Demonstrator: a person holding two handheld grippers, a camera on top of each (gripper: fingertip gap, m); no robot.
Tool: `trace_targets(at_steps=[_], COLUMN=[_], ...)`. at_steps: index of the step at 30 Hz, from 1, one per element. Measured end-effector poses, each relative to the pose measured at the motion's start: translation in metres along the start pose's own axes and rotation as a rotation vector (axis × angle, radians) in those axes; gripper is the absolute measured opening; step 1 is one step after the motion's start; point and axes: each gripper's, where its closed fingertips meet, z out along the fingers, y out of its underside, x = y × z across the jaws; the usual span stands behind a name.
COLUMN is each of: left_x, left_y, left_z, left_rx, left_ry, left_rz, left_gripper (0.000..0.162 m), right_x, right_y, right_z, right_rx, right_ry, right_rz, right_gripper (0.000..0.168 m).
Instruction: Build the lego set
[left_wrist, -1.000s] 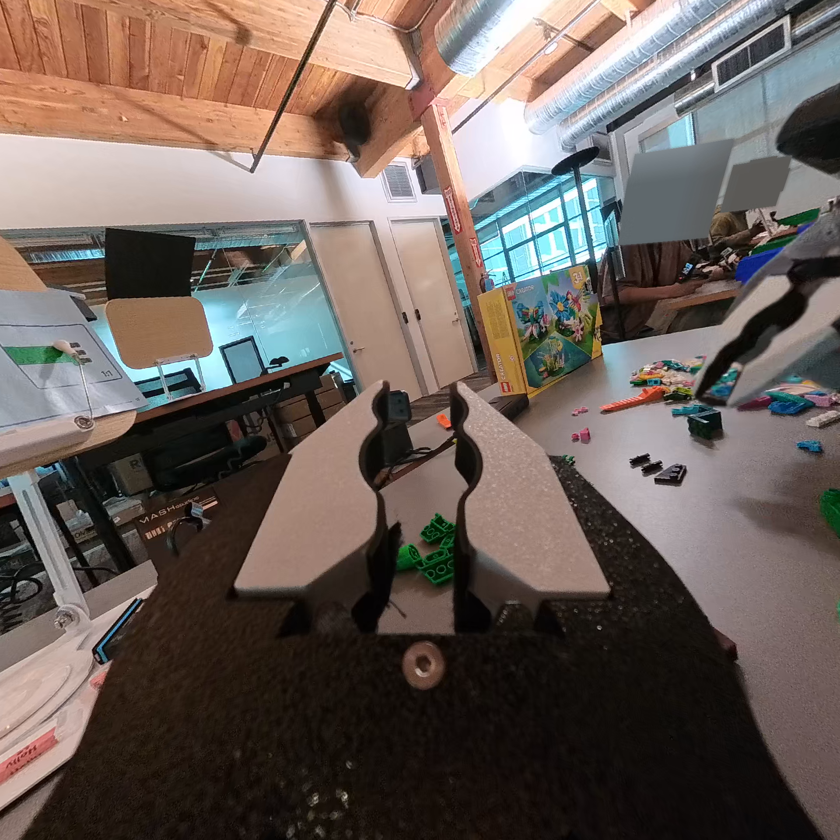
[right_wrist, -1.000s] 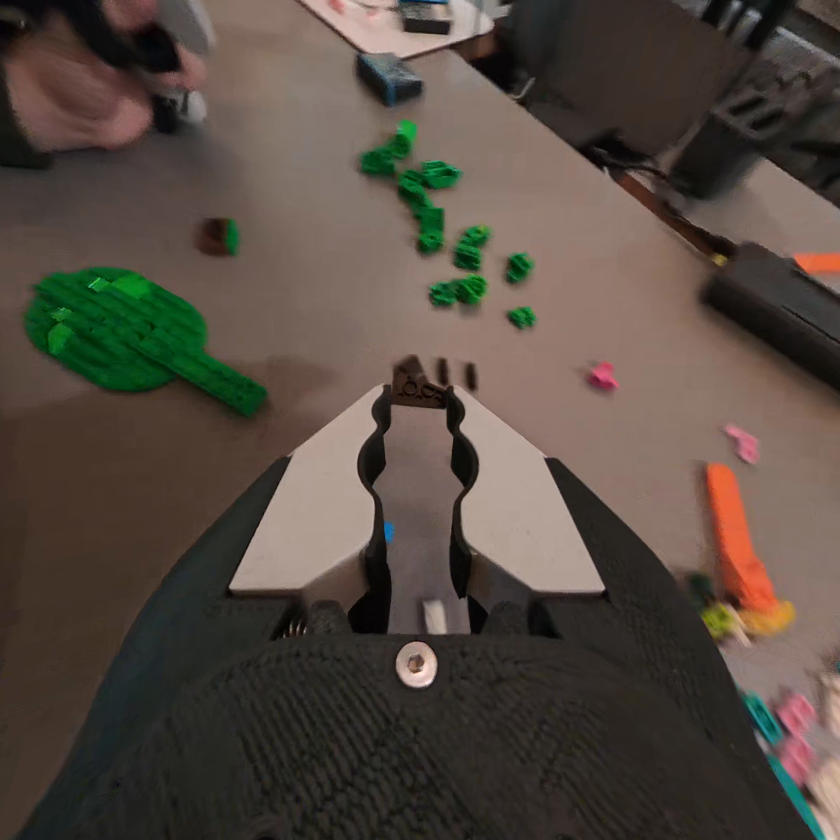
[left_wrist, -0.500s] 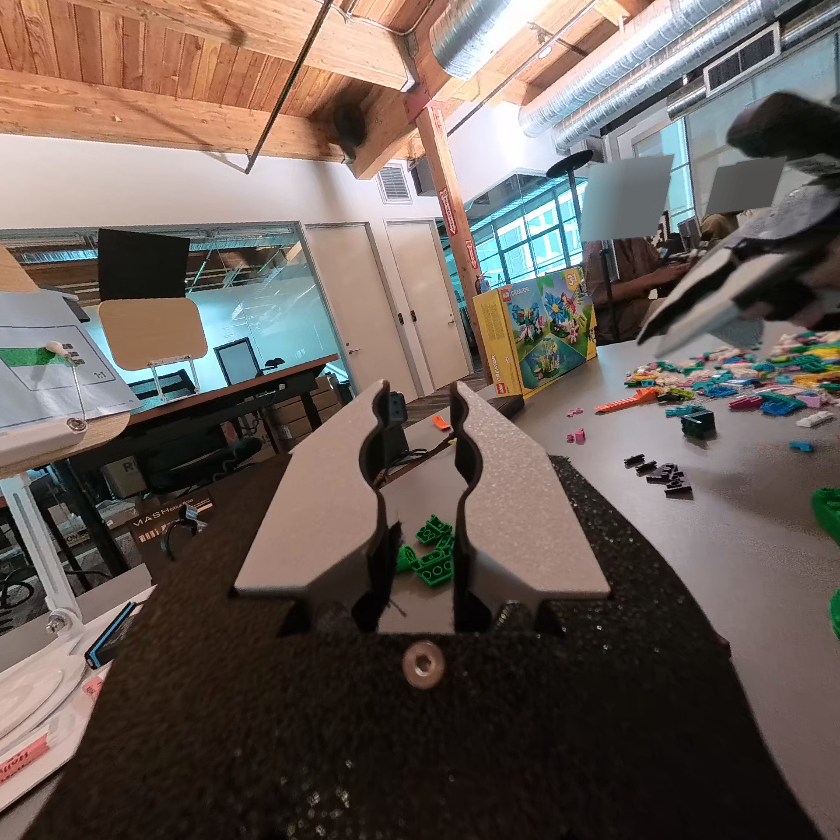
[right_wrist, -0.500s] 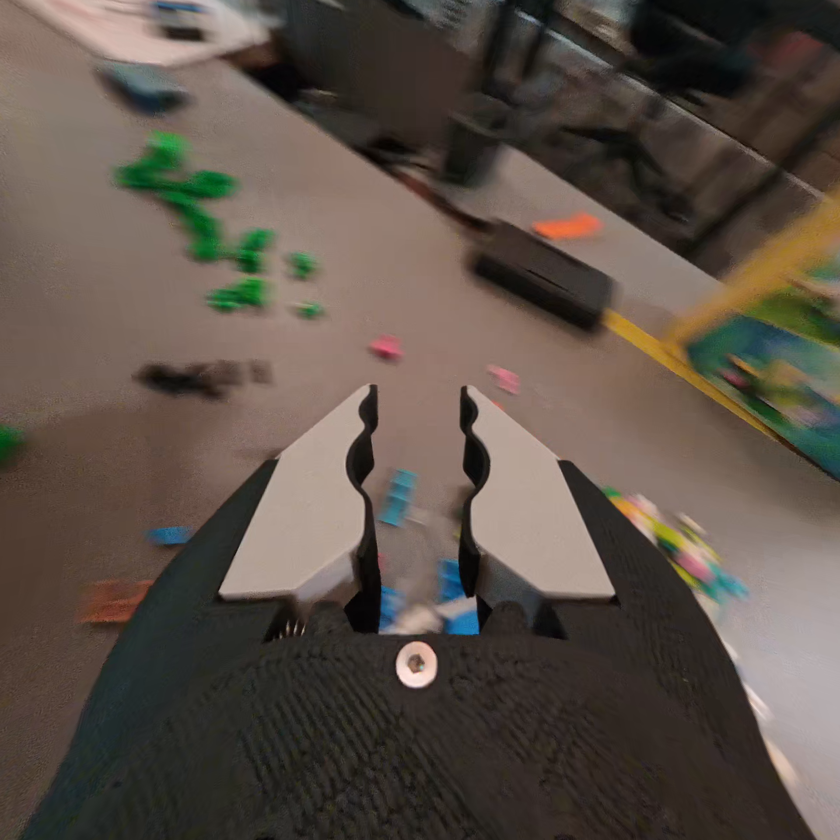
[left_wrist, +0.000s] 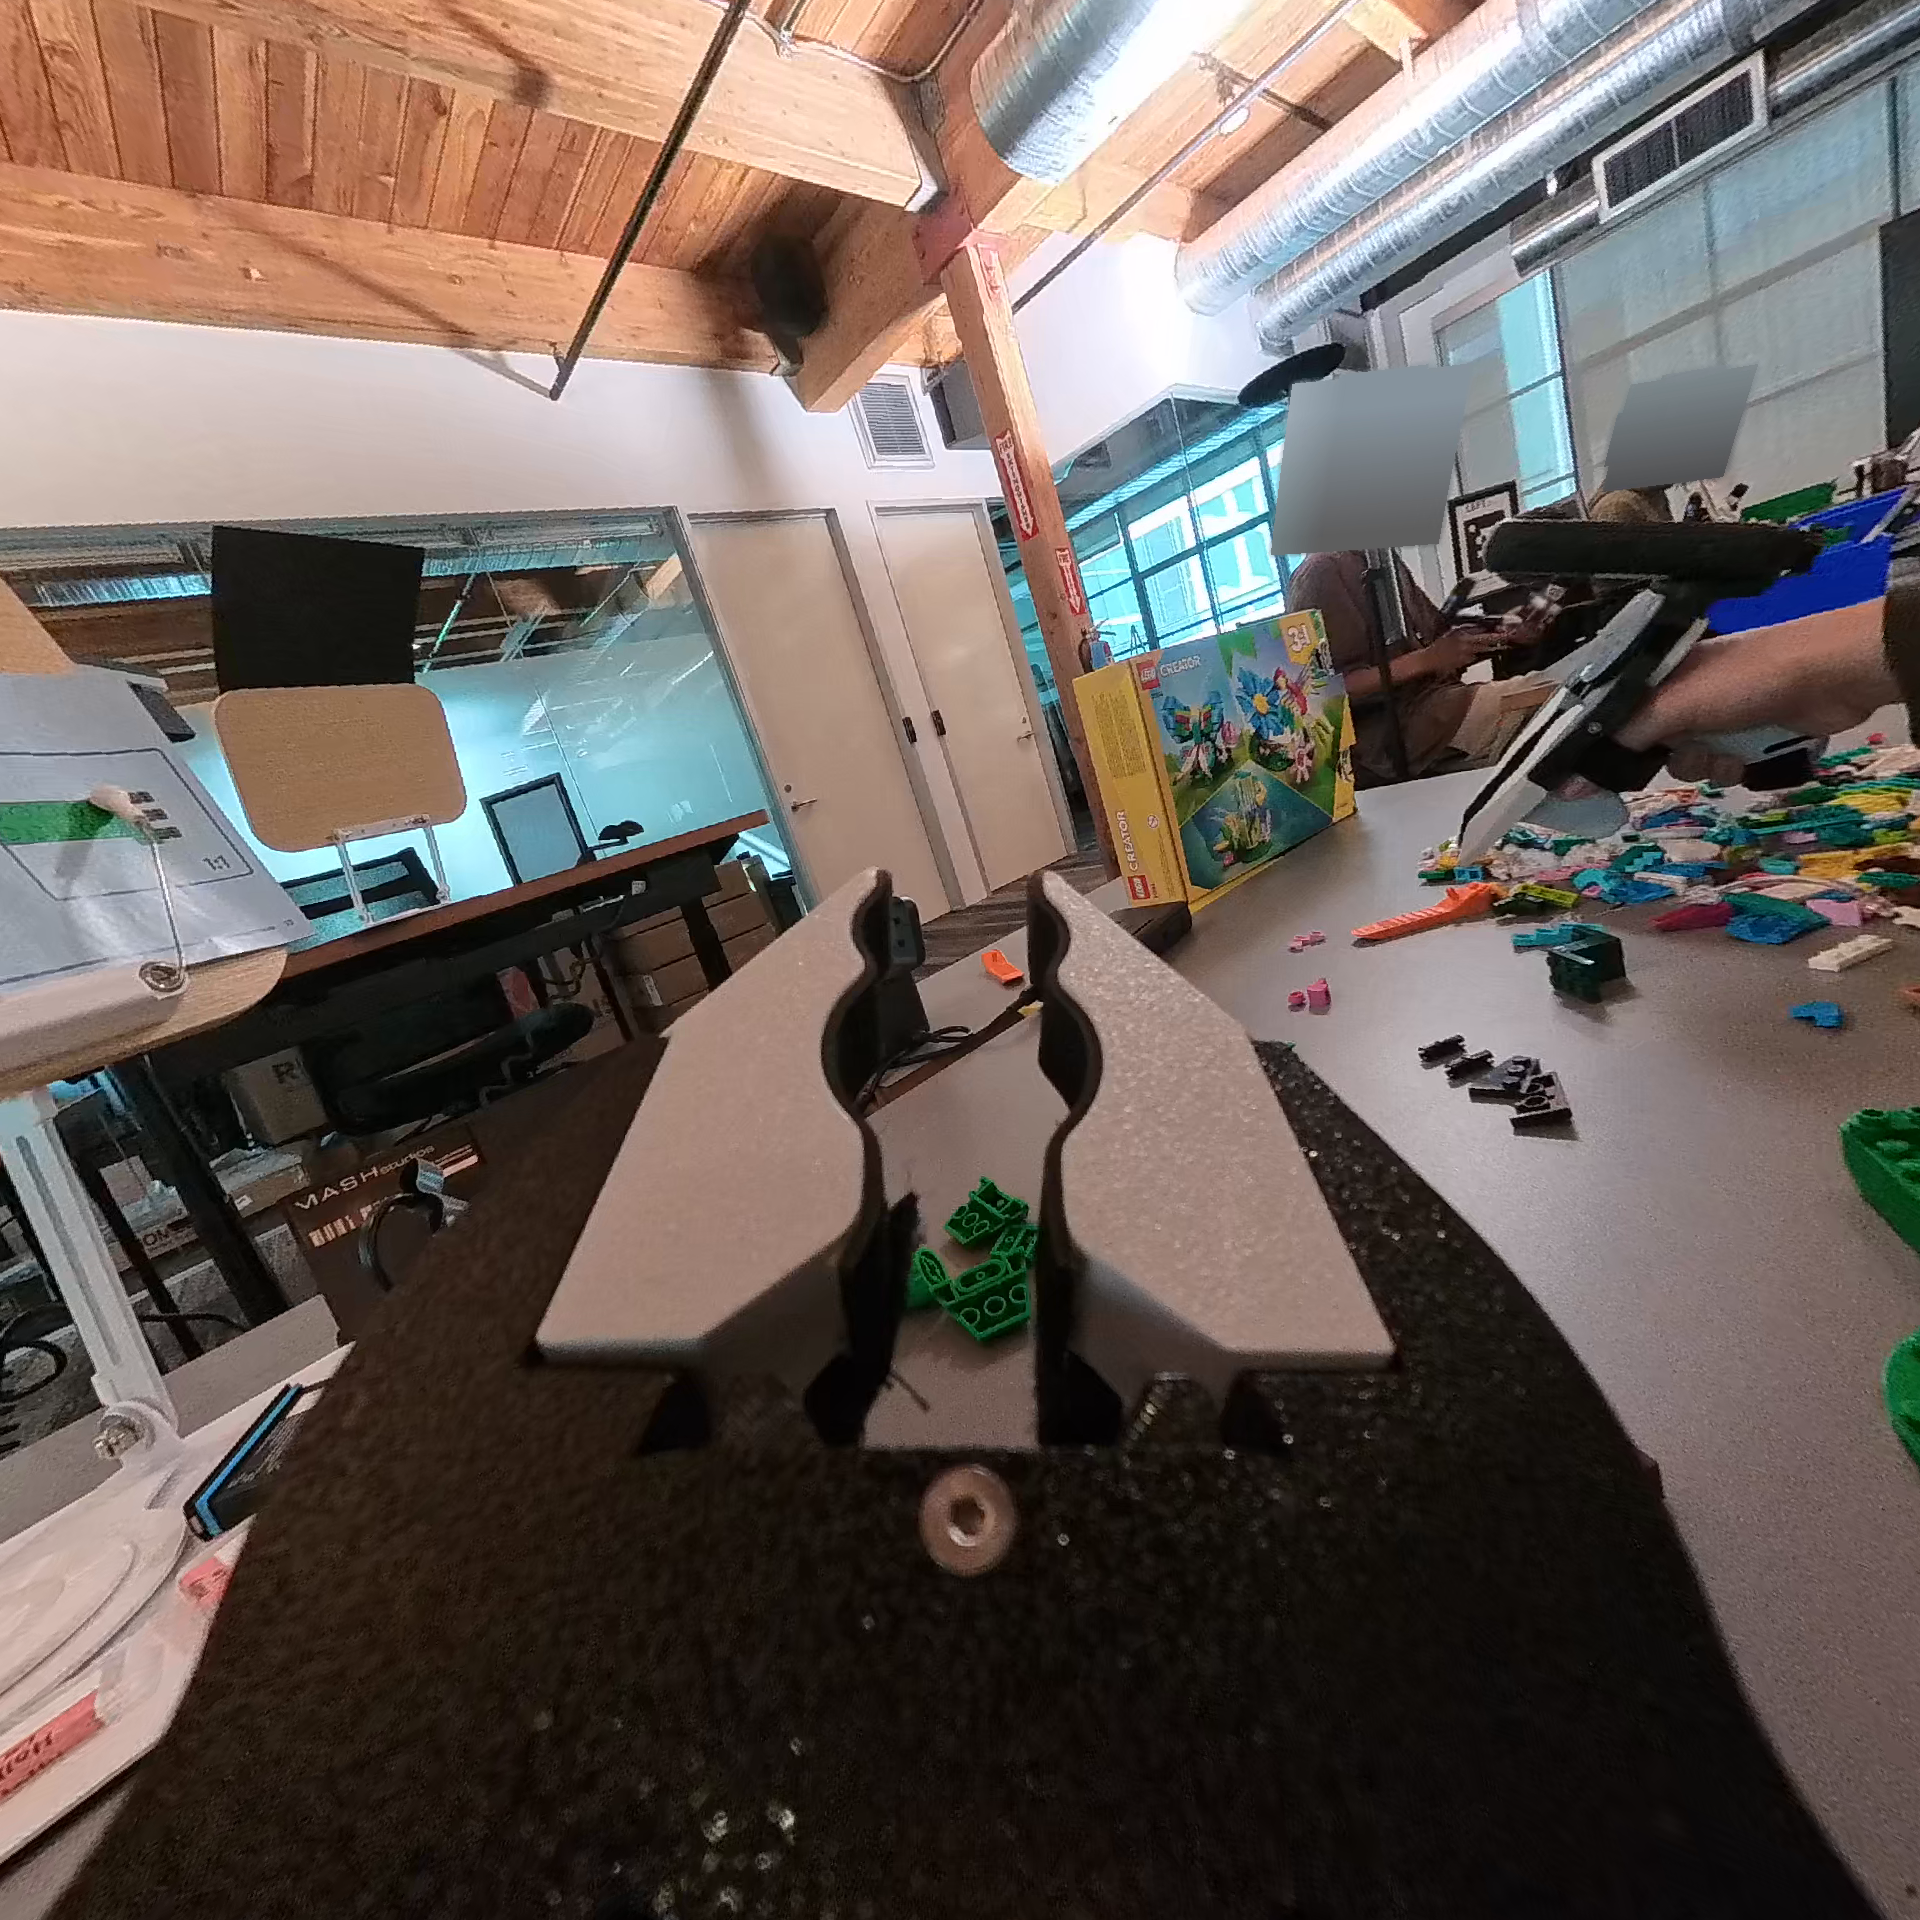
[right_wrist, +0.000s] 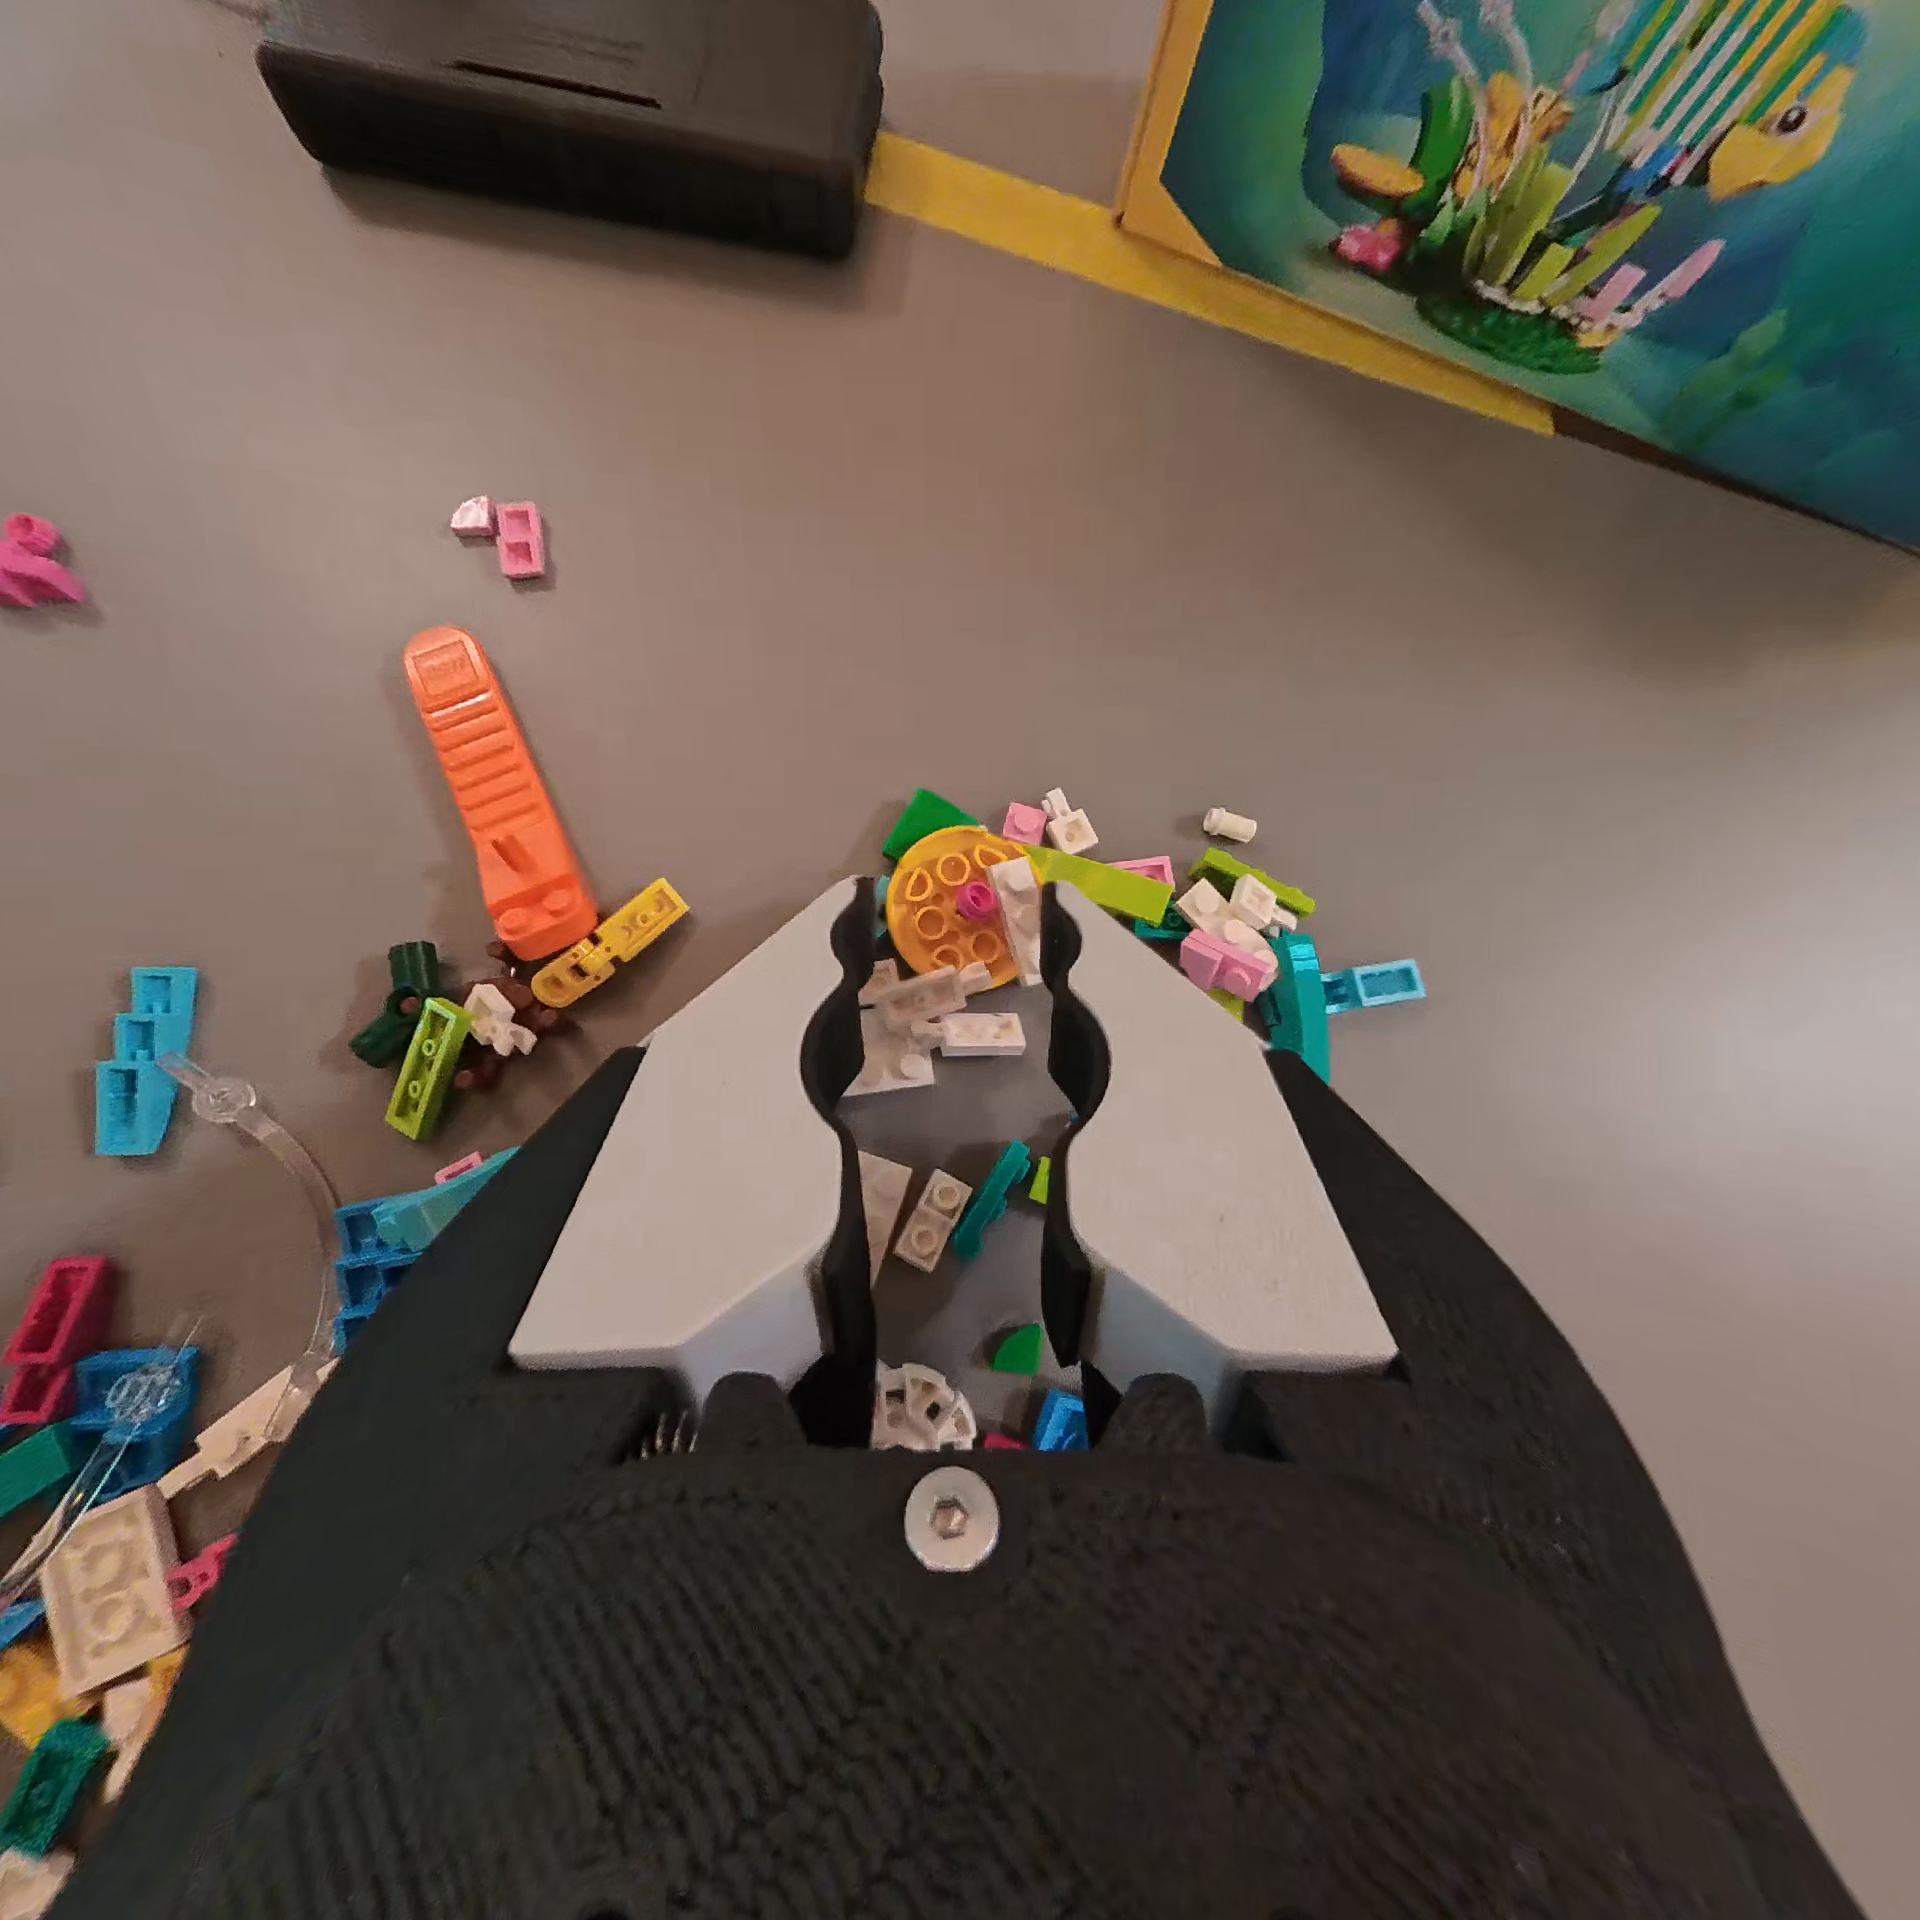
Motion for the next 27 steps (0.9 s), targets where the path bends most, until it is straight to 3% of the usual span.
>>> trace_targets(at_steps=[12,19,23,27], left_x=[0.001,0.001,0.002,0.002], left_y=[0.000,0.001,0.001,0.001], left_z=[0.000,0.001,0.001,0.001], left_rx=[-0.002,-0.003,-0.005,-0.006], left_ry=[0.005,0.008,0.010,0.012], left_rz=[0.000,0.000,0.002,0.004], left_gripper=[0.022,0.021,0.021,0.021], right_x=[0.019,0.025,0.033,0.044], right_y=[0.016,0.020,0.014,-0.001], right_z=[-0.018,-0.025,-0.027,-0.023], right_rx=[-0.009,0.025,0.048,0.051], right_ry=[-0.079,-0.078,-0.015,0.025], right_rz=[0.193,0.253,0.181,0.082], right_gripper=[0.006,0.005,0.007,0.020])
